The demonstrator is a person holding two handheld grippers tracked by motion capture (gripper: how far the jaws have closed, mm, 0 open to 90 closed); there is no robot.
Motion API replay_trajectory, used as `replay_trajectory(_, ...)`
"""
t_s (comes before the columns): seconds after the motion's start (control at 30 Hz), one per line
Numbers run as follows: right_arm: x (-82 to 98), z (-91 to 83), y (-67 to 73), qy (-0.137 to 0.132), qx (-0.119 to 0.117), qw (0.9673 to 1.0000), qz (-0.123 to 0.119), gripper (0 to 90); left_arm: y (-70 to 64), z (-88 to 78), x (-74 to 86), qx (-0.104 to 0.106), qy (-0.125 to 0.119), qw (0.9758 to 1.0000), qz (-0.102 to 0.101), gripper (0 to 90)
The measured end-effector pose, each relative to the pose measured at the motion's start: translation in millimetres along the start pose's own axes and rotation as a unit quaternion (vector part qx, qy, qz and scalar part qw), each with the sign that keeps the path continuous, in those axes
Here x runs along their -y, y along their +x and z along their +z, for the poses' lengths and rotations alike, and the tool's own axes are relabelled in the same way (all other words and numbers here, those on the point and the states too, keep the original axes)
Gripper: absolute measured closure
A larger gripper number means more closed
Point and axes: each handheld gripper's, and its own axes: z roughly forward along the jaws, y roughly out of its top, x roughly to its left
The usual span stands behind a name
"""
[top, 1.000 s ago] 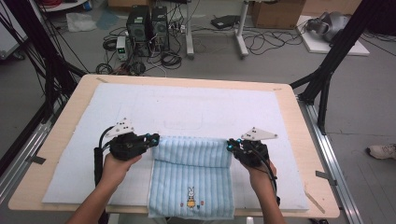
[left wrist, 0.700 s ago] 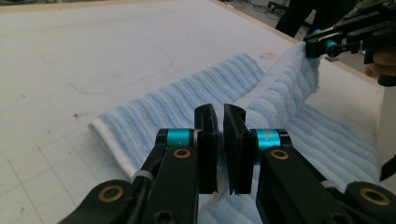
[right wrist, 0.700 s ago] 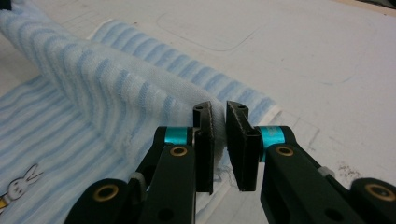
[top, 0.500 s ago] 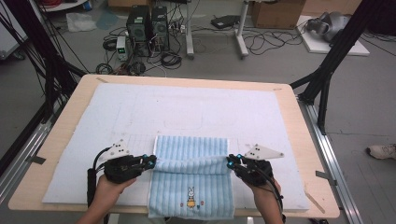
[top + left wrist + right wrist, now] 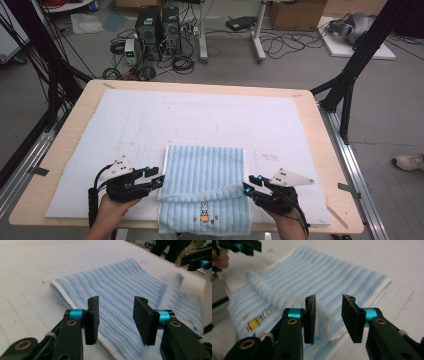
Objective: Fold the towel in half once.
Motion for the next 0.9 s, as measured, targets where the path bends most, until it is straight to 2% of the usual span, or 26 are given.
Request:
replay_trajectory(0.1, -3.4, -3.7, -7.7, -0.021, 0.013, 0.9996, 0.011, 58.4, 8.4, 3.1, -3.4, -0.014, -0.006, 0.9999, -0.007, 48.4)
replay_trajectory(0.23, -3.1, 1.7, -15.1, -0.015, 0.029, 0.9992, 0.023, 55.5, 17.4, 10.4, -8.4, -0.022, -0.015, 0.9996, -0.009, 39.9)
replay_trajectory(0.3, -4.2, 5.0, -16.6, -0.013, 0.032, 0.9991, 0.024, 54.3, 21.4, 14.7, -11.6, -0.029, -0.026, 0.9992, -0.008, 31.9)
replay_trajectory(0.4, -7.5, 9.7, -18.5, -0.012, 0.036, 0.999, 0.023, 51.9, 26.9, 20.0, -17.6, -0.04, -0.037, 0.9985, -0.006, 26.0)
replay_trajectory(0.57, -14.4, 19.6, -27.8, -0.012, 0.048, 0.9982, 0.034, 48.5, 36.4, 28.0, -25.9, -0.037, -0.042, 0.9984, -0.004, 24.4)
replay_trajectory(0.77, -24.3, 41.4, -39.1, -0.005, 0.056, 0.9976, 0.042, 40.7, 45.4, 38.2, -31.8, -0.023, -0.039, 0.999, 0.0, 24.4)
replay_trajectory(0.9, -20.0, 50.9, -43.6, 0.017, 0.063, 0.9976, 0.026, 37.6, 49.8, 40.8, -34.0, -0.023, -0.038, 0.999, 0.007, 24.5)
